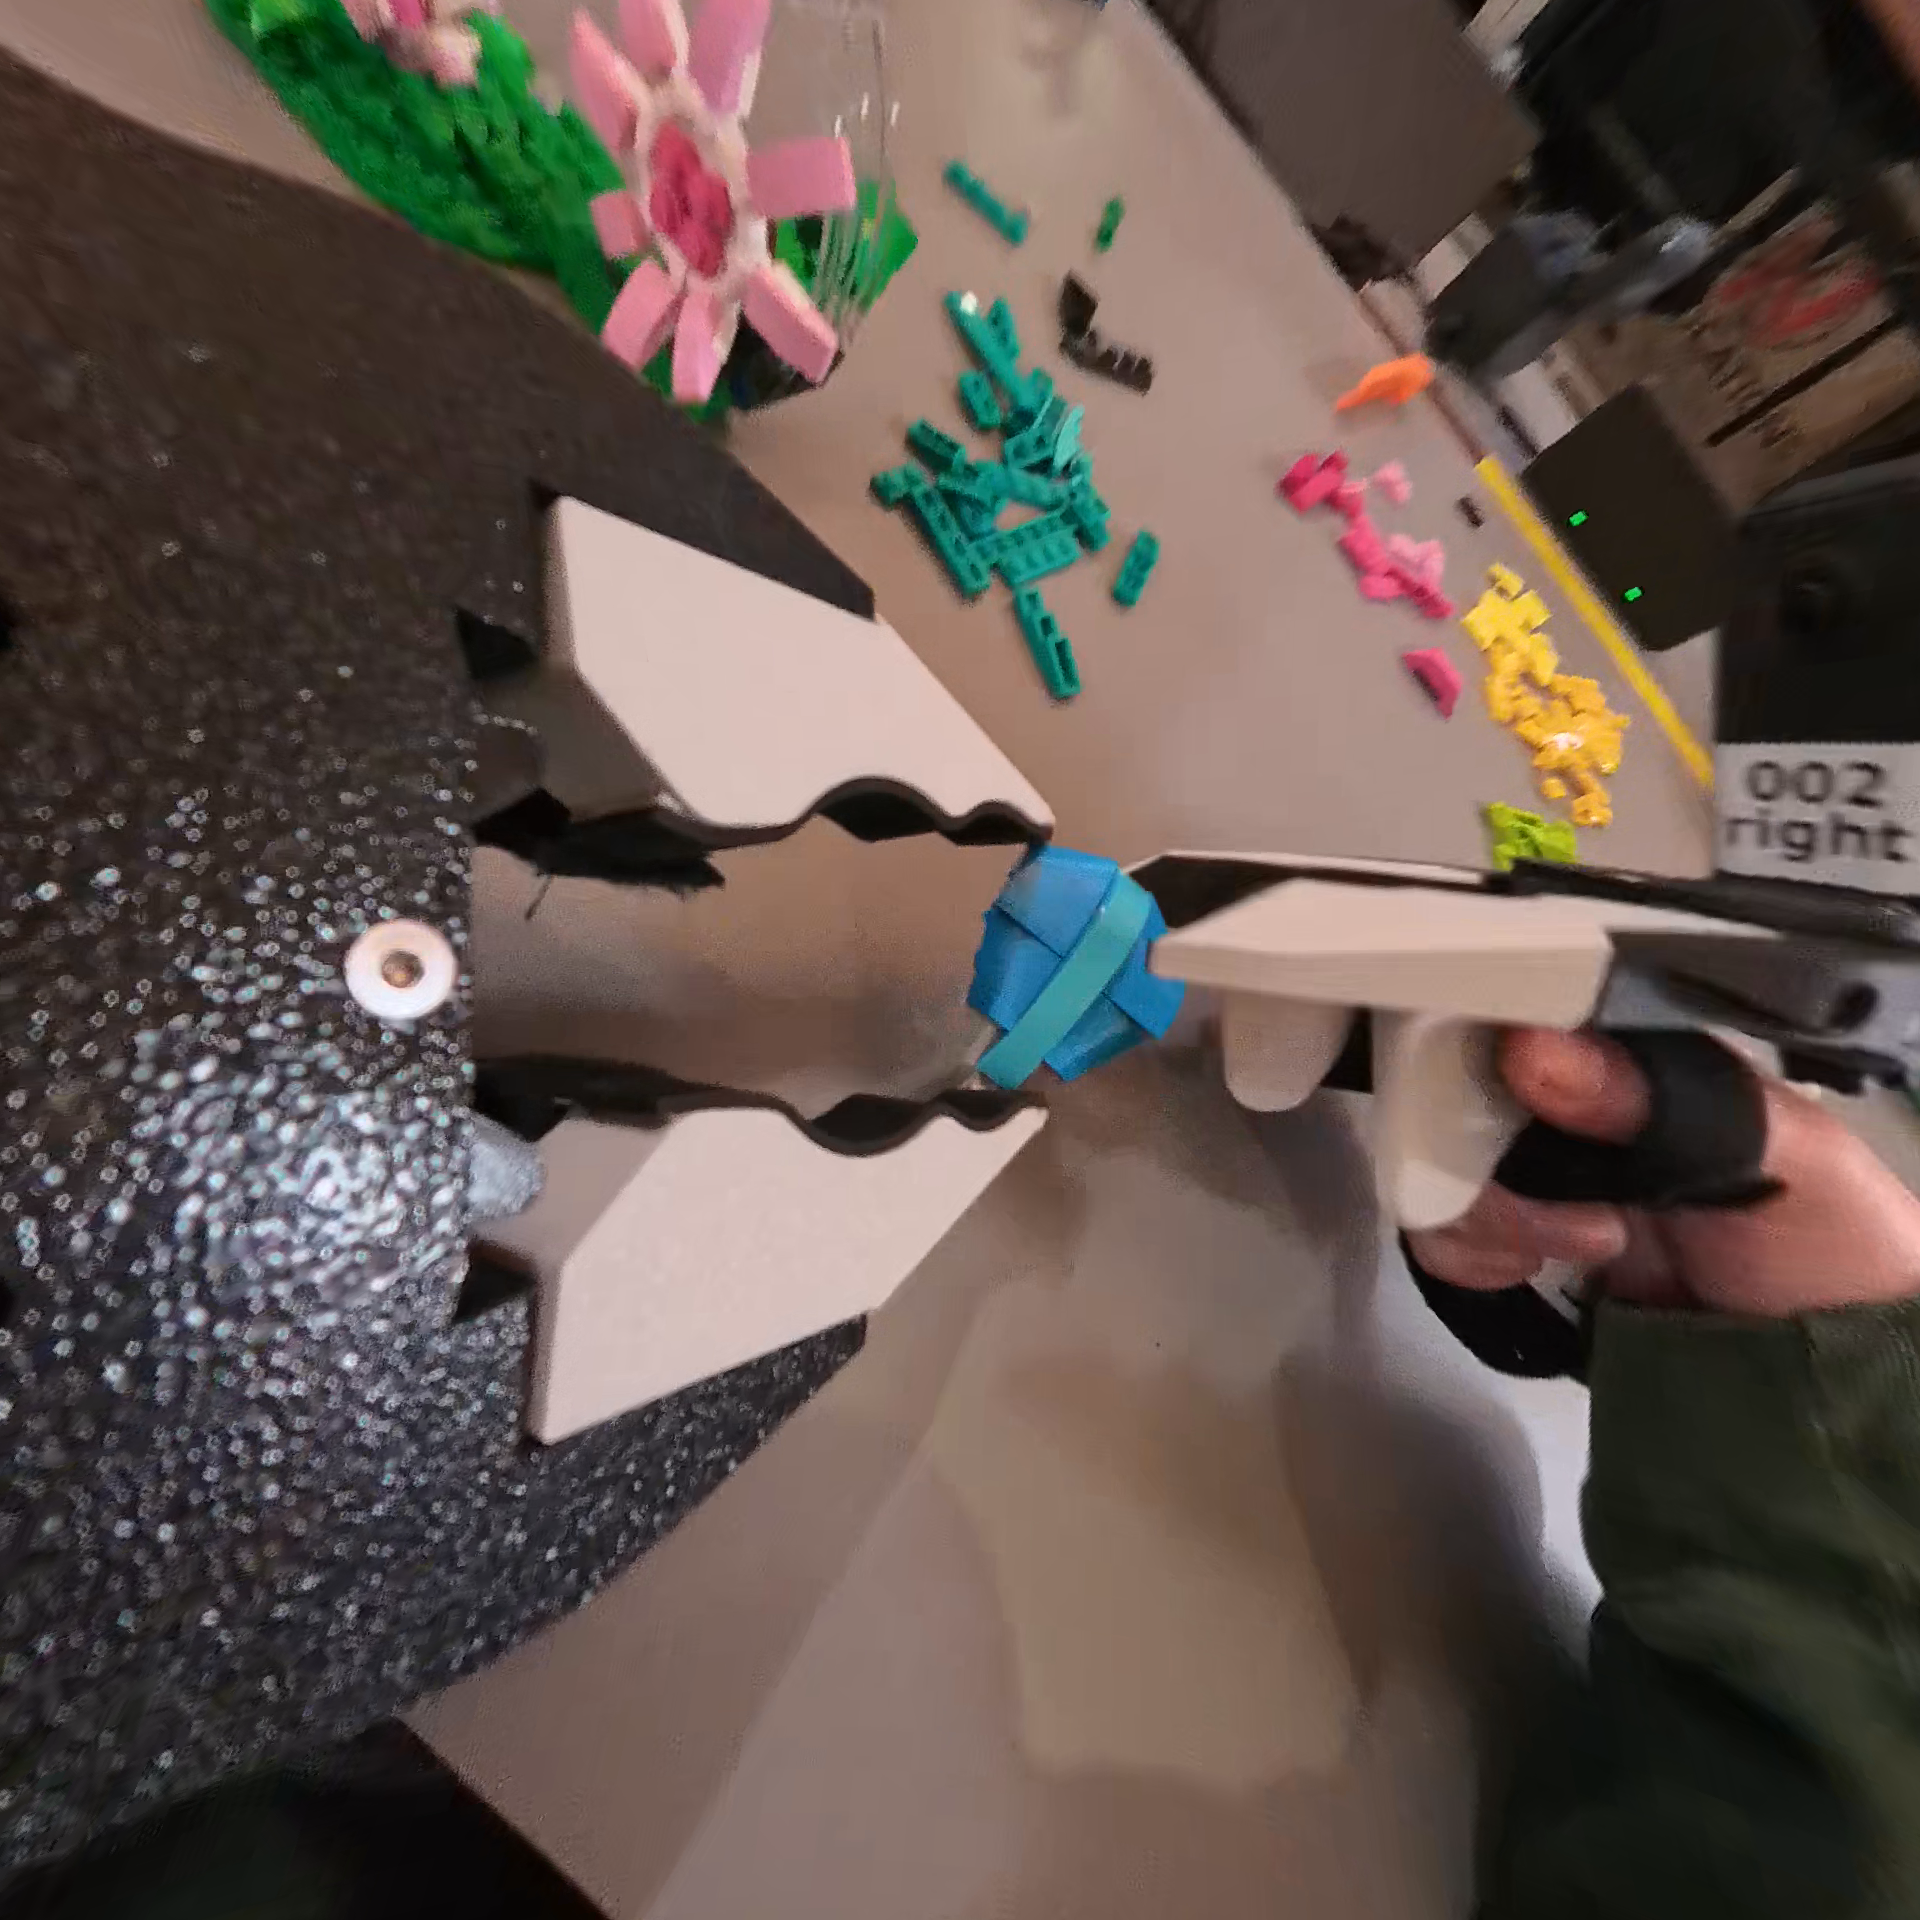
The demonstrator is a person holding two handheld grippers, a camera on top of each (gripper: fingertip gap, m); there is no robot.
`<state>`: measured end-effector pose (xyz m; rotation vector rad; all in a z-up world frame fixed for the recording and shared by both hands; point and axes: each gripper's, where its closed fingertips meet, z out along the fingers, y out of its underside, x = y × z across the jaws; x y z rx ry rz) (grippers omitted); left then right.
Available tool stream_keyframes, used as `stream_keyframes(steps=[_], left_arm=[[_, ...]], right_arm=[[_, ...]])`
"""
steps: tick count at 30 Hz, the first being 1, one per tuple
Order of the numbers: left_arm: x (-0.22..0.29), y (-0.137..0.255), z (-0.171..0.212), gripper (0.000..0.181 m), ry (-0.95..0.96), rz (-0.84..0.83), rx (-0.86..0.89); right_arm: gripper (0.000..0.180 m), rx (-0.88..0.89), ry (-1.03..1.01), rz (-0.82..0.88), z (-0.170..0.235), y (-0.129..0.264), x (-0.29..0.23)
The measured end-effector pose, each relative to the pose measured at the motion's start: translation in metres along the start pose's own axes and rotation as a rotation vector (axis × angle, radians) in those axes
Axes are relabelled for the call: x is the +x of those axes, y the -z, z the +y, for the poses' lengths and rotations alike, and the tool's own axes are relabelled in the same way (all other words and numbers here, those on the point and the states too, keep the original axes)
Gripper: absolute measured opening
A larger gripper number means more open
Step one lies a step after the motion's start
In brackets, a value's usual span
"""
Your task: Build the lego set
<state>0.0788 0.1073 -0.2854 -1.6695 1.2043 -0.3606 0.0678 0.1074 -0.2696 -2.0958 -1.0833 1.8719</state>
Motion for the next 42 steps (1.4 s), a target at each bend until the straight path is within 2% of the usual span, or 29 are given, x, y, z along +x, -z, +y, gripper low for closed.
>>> stream_keyframes(steps=[1, 3, 4, 7, 8, 9, 11, 12, 15, 17, 23, 25, 29, 32, 34, 37, 42], left_arm=[[-0.001, 0.002, -0.003, 0.046, -0.039, -0.013, 0.013], [-0.003, 0.007, -0.009, 0.046, -0.084, -0.043, 0.042], [-0.006, 0.01, -0.011, 0.046, -0.093, -0.065, 0.057], [-0.025, 0.02, -0.019, 0.08, 0.008, -0.151, 0.11], [-0.029, 0.023, -0.02, 0.092, 0.089, -0.139, 0.126], [-0.032, 0.026, -0.022, 0.095, 0.181, -0.099, 0.159], [-0.038, 0.04, -0.035, 0.087, 0.375, -0.004, 0.294], [-0.043, 0.05, -0.043, 0.076, 0.449, 0.042, 0.372], [-0.065, 0.086, -0.058, 0.053, 0.581, 0.071, 0.58], [-0.077, 0.107, -0.06, 0.041, 0.615, 0.063, 0.636], [-0.098, 0.158, -0.071, 0.032, 0.605, 0.012, 0.728], [-0.108, 0.17, -0.069, 0.014, 0.592, -0.056, 0.734], [-0.116, 0.184, -0.066, 0.013, 0.554, -0.103, 0.717], [-0.116, 0.182, -0.059, 0.013, 0.51, -0.107, 0.628], [-0.115, 0.177, -0.054, 0.012, 0.447, -0.109, 0.539], [-0.108, 0.165, -0.048, 0.012, 0.318, -0.095, 0.386], [-0.105, 0.149, -0.04, 0.012, 0.174, -0.073, 0.209]], right_arm=[[0.031, 0.004, -0.015, -0.026, -0.002, -0.001, -0.002], [0.016, 0.002, -0.01, -0.076, -0.005, -0.004, -0.008], [0.015, 0.009, -0.005, -0.096, -0.009, -0.004, -0.011], [0.014, 0.058, 0.07, -0.113, -0.028, -0.003, -0.021], [0.014, 0.076, 0.115, -0.121, -0.035, -0.004, -0.027], [0.013, 0.094, 0.169, -0.134, -0.044, -0.004, -0.034], [0.013, 0.113, 0.284, -0.161, -0.059, -0.009, -0.051], [0.013, 0.118, 0.346, -0.175, -0.066, -0.012, -0.06], [0.013, 0.127, 0.499, -0.229, -0.088, -0.027, -0.086], [0.013, 0.138, 0.573, -0.262, -0.104, -0.039, -0.101], [0.013, 0.145, 0.715, -0.357, -0.137, -0.072, -0.131], [0.014, 0.153, 0.731, -0.409, -0.144, -0.08, -0.141], [0.014, 0.172, 0.738, -0.453, -0.152, -0.09, -0.146], [0.015, 0.132, 0.752, -0.421, -0.15, -0.09, -0.138], [0.03, 0.085, 0.774, -0.373, -0.149, -0.086, -0.131], [0.033, -0.06, 0.845, -0.271, -0.14, -0.081, -0.116], [0.019, -0.326, 0.92, -0.177, -0.121, -0.076, -0.099]])
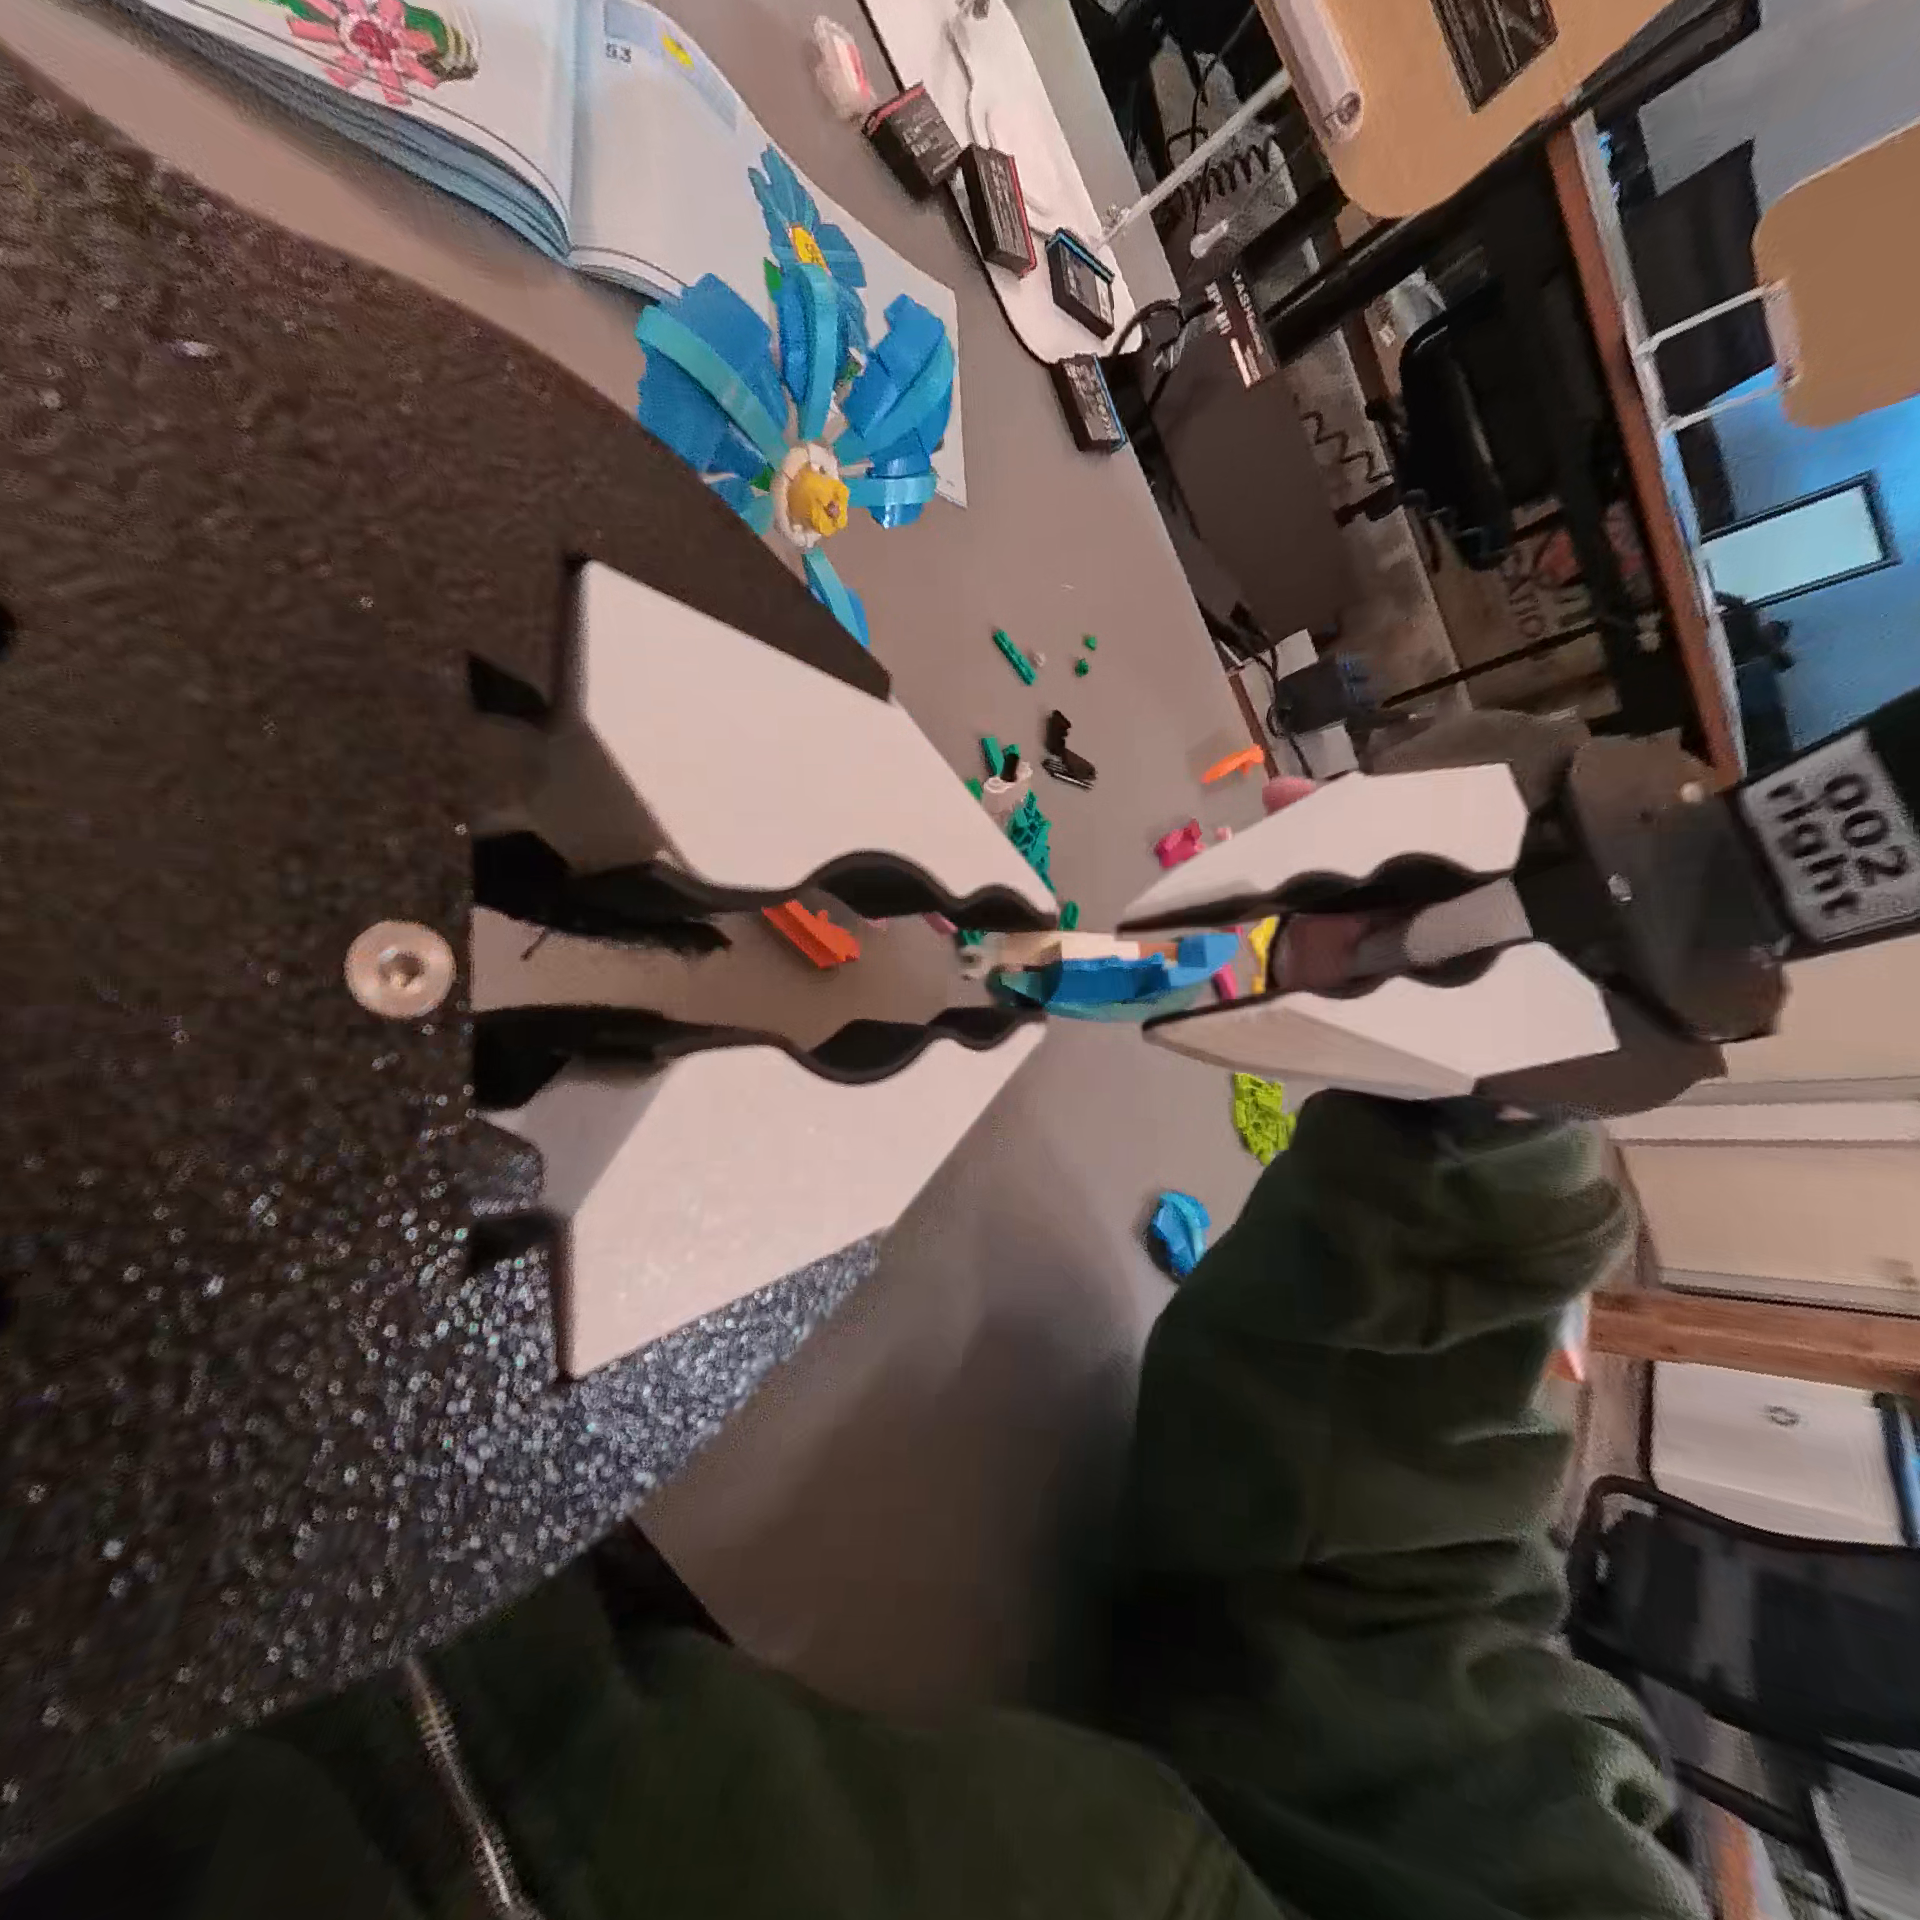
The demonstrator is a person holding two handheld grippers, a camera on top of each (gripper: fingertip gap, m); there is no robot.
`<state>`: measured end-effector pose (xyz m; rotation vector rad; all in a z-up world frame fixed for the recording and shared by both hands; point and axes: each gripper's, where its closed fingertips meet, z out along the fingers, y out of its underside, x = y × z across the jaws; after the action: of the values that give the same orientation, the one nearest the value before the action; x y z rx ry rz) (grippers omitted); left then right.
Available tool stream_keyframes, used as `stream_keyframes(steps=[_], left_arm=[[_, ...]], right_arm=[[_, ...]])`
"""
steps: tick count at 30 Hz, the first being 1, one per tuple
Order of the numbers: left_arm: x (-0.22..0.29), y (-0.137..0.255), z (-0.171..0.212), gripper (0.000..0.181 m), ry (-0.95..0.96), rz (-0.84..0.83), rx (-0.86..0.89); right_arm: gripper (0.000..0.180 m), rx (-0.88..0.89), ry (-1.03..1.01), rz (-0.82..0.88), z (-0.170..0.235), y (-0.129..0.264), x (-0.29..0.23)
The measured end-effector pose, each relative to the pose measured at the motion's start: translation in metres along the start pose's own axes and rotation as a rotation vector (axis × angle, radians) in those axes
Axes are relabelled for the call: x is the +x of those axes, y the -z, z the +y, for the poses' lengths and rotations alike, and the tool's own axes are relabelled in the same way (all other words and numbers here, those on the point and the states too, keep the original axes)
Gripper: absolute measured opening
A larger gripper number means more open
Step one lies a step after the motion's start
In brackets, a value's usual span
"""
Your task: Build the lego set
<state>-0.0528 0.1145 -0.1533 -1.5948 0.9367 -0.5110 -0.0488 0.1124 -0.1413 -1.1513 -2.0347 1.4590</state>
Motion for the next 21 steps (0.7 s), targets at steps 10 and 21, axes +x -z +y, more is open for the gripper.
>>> stream_keyframes(steps=[10, 21], left_arm=[[-0.011, -0.008, 0.015, 0.012, 0.017, 0.031, -0.078], [-0.026, -0.021, 0.03, 0.012, 0.075, 0.079, -0.12]], right_arm=[[0.017, -0.056, -0.051, -0.078, 0.011, -0.001, 0.013], [0.022, -0.099, -0.072, -0.108, 0.028, 0.0, 0.034]])
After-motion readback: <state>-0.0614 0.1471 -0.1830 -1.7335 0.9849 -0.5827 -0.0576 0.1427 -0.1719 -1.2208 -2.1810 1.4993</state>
